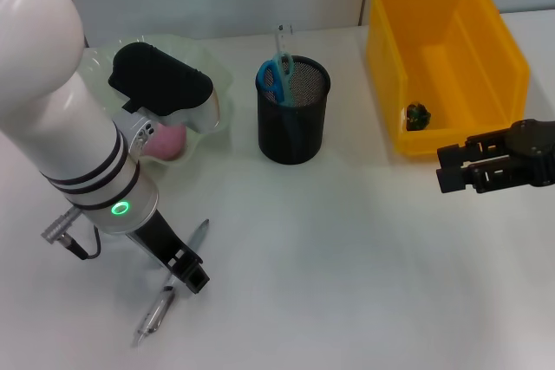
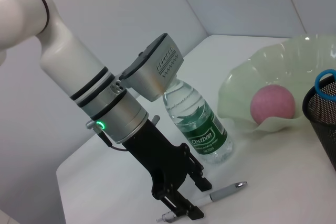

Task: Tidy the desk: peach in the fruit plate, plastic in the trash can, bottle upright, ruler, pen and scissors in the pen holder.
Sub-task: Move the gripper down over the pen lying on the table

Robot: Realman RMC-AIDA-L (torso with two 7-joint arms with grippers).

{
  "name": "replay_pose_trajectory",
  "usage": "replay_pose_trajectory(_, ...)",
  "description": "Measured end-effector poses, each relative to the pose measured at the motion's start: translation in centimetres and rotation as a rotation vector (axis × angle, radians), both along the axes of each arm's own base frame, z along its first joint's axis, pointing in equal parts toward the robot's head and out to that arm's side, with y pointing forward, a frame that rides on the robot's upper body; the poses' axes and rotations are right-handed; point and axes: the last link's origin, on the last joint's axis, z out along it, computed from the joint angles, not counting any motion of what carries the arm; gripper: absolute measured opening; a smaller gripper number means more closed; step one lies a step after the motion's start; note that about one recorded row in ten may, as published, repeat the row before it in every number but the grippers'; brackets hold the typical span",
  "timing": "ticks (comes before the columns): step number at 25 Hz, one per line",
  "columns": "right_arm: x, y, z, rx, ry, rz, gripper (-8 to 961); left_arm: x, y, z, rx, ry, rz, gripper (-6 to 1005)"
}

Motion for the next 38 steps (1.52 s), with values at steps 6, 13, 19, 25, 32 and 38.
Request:
replay_pose_trajectory(6,-0.03,0.02,0.0,0.0,0.0,0.001,632,0.11,0.02,0.02,0.001,-0.002,-0.004,525)
replay_pose_trajectory(13,-0.02,0.02,0.0,0.0,0.0,0.001,632,0.13,0.01,0.03,-0.001,-0.001,-0.006,427)
replay_pose_trajectory(19,-0.02,0.02,0.0,0.0,0.0,0.001,632,0.05,-0.01,0.02,-0.003,0.0,-0.003,359)
replay_pose_trajectory(25,-0.05,0.04,0.0,0.0,0.0,0.002,632,-0.11,-0.27,0.18,-0.011,0.007,0.01,326)
replay_pose_trajectory(32,-0.06,0.06,0.0,0.001,0.0,0.002,632,-0.36,-0.68,0.51,-0.013,0.003,0.026,325)
replay_pose_trajectory(38,-0.14,0.09,-0.05,0.0,0.001,0.005,632,0.28,-0.19,0.47,-0.002,-0.002,0.002,322)
